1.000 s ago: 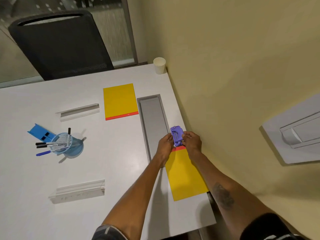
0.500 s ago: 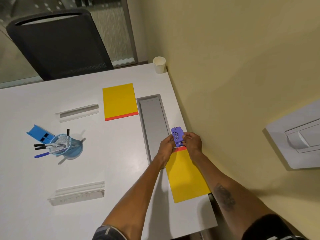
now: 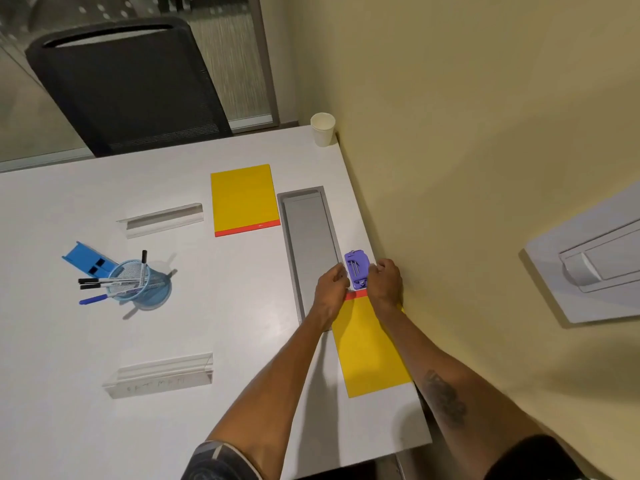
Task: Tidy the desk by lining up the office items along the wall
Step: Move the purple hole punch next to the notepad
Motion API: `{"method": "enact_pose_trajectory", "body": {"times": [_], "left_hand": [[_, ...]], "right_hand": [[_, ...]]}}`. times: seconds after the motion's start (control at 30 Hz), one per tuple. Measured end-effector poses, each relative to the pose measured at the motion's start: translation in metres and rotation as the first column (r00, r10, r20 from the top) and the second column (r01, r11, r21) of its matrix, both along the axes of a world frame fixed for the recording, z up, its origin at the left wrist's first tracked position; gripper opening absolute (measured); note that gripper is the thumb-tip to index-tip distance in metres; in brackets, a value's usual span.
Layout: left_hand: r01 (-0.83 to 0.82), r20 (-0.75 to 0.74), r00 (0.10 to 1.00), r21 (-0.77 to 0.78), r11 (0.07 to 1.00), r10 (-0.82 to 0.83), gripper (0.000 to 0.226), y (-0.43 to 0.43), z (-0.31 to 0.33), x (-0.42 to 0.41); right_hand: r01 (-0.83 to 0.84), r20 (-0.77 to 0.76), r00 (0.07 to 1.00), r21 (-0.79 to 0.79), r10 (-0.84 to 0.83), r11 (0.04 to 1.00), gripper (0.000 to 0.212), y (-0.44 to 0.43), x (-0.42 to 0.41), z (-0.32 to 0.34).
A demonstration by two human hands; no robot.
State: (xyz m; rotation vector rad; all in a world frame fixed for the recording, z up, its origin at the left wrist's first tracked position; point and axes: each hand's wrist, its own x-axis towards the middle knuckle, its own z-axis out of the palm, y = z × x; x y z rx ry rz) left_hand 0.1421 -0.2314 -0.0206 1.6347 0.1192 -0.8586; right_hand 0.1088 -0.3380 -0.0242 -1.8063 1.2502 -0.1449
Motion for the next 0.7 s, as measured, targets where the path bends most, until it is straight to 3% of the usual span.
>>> {"method": "enact_pose_trajectory", "body": {"times": [0.1, 0.3, 0.47, 0.7], "left_hand": [[-0.049, 0.109, 0.993, 0.068, 0.996, 0.042, 0.031, 0.013, 0.002, 0.0], [-0.054, 0.197, 0.98, 0.139, 0.989, 0.026, 0.045, 0.062, 0.038, 0.008], [-0.094, 0.252, 0.967, 0.199, 0.975, 0.042, 0.043, 0.117, 0.058, 0.019], [-0.243, 0.292, 0.937, 0.149, 0.959, 0.192, 0.037, 0.195, 0.072, 0.029]], "right_hand": [[-0.074, 0.036, 0.996, -0.129, 0.079, 0.989, 0.029, 0.028, 0.005, 0.008], [-0.252, 0.098, 0.956, -0.205, 0.276, 0.946, 0.034, 0.079, 0.017, 0.033], [-0.345, 0.13, 0.918, -0.197, 0.373, 0.918, 0.037, 0.119, 0.029, 0.046], [-0.412, 0.169, 0.886, -0.141, 0.432, 0.9, 0.036, 0.193, 0.043, 0.058]]}}
